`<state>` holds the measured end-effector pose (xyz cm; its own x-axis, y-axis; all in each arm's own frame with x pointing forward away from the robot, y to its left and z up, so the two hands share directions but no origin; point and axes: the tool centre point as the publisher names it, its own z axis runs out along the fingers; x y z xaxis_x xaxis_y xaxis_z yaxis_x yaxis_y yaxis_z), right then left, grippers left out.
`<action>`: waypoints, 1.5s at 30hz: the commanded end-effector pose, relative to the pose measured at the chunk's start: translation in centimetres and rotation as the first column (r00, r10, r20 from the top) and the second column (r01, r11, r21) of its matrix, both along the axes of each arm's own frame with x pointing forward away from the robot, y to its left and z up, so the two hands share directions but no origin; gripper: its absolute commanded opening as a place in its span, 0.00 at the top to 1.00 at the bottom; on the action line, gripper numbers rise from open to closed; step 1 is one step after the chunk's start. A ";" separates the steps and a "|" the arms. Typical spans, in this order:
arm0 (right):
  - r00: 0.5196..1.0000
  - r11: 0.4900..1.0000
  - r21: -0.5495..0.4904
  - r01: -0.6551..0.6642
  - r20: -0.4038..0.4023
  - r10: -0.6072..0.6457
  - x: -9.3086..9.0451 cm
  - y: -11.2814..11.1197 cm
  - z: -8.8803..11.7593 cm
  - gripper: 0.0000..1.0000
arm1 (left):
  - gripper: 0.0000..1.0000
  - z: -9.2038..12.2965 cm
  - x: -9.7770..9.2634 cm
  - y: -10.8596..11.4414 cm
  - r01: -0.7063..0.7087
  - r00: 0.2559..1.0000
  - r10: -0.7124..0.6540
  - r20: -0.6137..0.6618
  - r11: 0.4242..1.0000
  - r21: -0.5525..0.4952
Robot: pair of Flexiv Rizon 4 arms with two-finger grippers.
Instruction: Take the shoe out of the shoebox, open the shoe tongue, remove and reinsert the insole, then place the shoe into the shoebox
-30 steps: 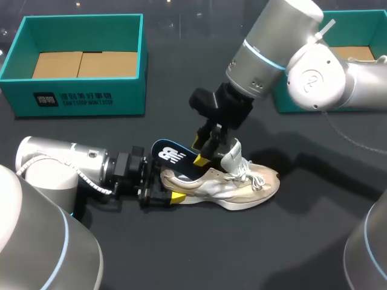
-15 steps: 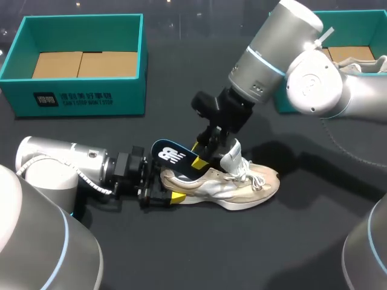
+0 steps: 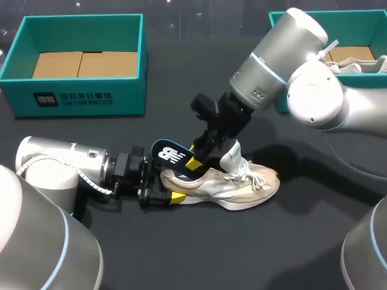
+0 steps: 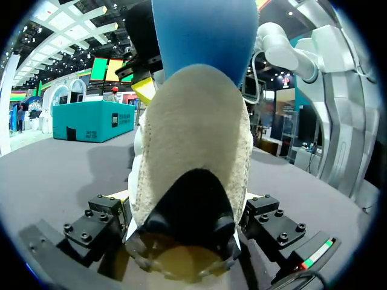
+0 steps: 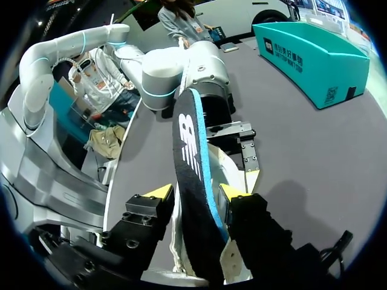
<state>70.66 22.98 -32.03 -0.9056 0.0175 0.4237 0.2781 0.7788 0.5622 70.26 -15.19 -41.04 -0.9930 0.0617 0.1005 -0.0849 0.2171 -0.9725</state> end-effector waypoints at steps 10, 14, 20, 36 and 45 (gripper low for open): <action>1.000 1.000 0.005 0.030 -0.007 -0.030 -0.8 0.5 -0.2 1.00 | 1.00 -0.4 0.1 -0.1 -0.001 1.000 0.001 0.000 1.000 0.001; 1.000 1.000 0.024 0.006 0.016 -0.007 -0.7 1.1 0.2 1.00 | 1.00 -0.4 0.1 -0.1 -0.001 1.000 0.001 0.000 1.000 0.001; 0.990 0.993 0.072 -0.090 0.114 0.081 -0.4 2.7 2.8 1.00 | 1.00 -0.4 0.1 -0.1 -0.001 1.000 0.001 0.000 1.000 0.001; 0.979 0.987 0.083 -0.136 0.163 0.121 -0.5 3.5 4.2 1.00 | 1.00 -0.4 0.1 -0.1 -0.001 1.000 0.001 0.000 1.000 0.001; 0.930 0.943 0.290 -0.165 0.365 0.051 -0.1 3.3 12.1 1.00 | 1.00 -0.4 0.1 -0.1 -0.001 1.000 0.001 0.000 1.000 0.001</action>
<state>71.73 29.01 -22.67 -0.9752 -0.1933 0.1081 -0.0389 0.6302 0.7755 70.26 -15.19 -41.04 -0.9930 0.0617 0.1005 -0.0849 0.2171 -0.9725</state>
